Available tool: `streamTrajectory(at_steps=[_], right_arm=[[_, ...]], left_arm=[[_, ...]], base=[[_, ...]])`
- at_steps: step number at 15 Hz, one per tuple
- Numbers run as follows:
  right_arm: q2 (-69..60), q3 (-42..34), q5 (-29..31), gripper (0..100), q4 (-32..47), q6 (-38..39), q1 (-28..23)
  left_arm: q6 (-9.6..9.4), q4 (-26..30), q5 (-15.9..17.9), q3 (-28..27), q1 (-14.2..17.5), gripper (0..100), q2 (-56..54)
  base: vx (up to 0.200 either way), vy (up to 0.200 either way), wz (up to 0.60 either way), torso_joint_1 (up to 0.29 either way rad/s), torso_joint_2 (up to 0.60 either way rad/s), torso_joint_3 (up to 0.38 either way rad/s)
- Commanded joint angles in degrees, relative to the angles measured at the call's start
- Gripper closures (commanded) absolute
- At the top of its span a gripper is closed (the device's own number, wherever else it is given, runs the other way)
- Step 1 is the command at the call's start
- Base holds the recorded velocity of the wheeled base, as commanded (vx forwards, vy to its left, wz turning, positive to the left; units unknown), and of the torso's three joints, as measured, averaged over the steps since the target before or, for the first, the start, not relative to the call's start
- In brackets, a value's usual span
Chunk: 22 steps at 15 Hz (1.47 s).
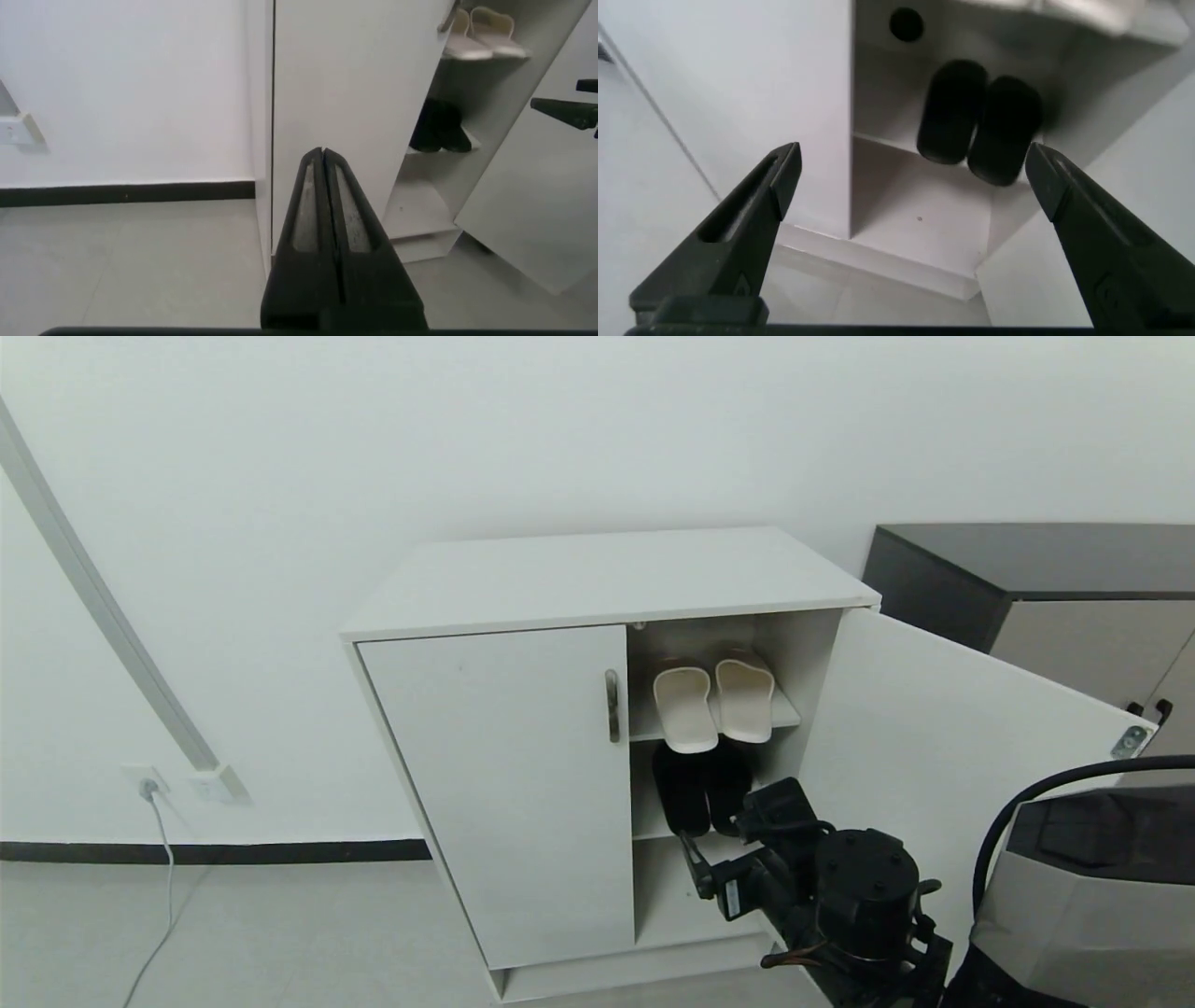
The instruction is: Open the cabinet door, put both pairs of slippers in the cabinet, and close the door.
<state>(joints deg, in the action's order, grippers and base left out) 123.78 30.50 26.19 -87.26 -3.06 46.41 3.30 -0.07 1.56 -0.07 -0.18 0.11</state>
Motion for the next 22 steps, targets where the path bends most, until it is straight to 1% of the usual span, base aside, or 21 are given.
streamTrajectory(at_steps=[1,8,17,22], right_arm=[[0.0,0.0,0.1,0,0.0,0.0,0.0],[0.0,-0.4,0.0,0,0.1,0.0,0.0],[-0.4,-0.4,0.0,0,0.0,0.0,0.0],[-0.7,-0.4,0.0,0,0.0,0.0,-0.1]], left_arm=[[0.04,0.0,0.0,0.0,0.0,100,0.0],[0.04,0.0,0.0,0.0,0.0,100,0.0],[0.04,0.0,0.0,0.0,0.0,100,0.0],[0.04,0.0,0.0,0.0,0.0,100,0.0]], base=[[0.0,0.0,0.0,0.173,-0.49,-0.325],[0.0,0.0,0.0,0.193,-0.51,-0.314],[0.0,0.0,0.0,0.249,-0.58,-0.326],[0.0,0.0,0.0,0.199,-0.44,-0.242]])
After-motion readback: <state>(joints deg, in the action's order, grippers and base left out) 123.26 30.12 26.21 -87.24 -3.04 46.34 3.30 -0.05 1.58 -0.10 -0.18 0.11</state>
